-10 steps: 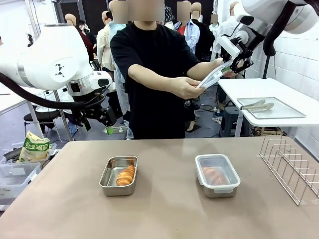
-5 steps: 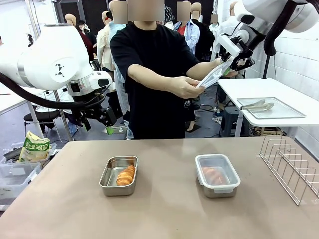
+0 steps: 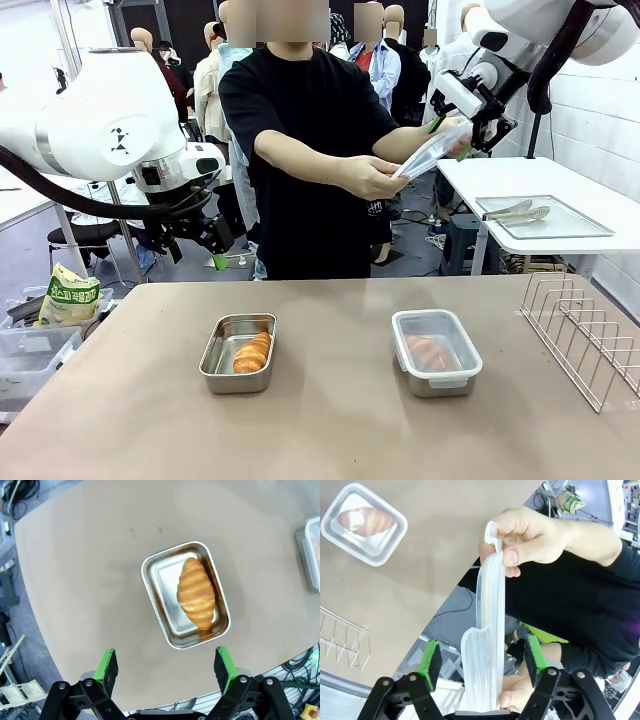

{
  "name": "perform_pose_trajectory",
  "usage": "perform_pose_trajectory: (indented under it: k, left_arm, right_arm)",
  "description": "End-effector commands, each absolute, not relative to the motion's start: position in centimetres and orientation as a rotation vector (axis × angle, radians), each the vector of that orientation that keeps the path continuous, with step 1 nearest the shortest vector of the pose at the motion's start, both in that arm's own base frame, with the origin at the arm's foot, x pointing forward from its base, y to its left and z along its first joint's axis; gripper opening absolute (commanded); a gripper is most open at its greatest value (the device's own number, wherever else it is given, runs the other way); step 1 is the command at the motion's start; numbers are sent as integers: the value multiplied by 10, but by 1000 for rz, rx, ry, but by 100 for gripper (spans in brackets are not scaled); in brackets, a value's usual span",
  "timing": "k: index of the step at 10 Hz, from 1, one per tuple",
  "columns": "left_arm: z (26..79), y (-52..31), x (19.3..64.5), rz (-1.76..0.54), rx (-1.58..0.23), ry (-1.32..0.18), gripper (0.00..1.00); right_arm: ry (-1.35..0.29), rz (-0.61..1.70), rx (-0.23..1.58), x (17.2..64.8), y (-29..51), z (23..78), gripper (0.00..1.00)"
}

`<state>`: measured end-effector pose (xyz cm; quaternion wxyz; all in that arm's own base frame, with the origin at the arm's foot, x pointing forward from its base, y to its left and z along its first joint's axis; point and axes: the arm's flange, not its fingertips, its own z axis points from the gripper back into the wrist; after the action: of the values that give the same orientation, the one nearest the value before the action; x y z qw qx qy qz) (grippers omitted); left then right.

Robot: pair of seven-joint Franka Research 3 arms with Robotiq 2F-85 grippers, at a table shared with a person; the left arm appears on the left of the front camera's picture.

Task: Place the bread in airtight containers.
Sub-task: Release when the human grabs the Airtight Container lid.

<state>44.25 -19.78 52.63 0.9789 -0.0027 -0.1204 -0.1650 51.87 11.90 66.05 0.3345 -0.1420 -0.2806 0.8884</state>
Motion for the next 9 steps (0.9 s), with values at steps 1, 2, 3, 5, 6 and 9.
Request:
perform_pose_trajectory:
  k: [1,2,3,5,6,9]
  left_arm:
    - [527,-197,443,-313,15,-243,100]
    - [527,-197,443,-313,15,-243,100]
    - [527,-197,443,-313,15,-243,100]
    - [527,-197,443,-313,15,-243,100]
    - [527,-197,443,-313,15,-243,100]
    - [527,-197,443,-313,15,-243,100]
  right_arm:
    - [-714,2343,-366,517,117,661,100]
    - [-711,2344,-364,516,117,660,100]
    - [-709,2348,-365,516,118,660,100]
    - [-658,2387,-372,514,121,661,100]
    - [-724,2326,-367,518,120,660,100]
    - [-724,2326,-367,518,120,660,100]
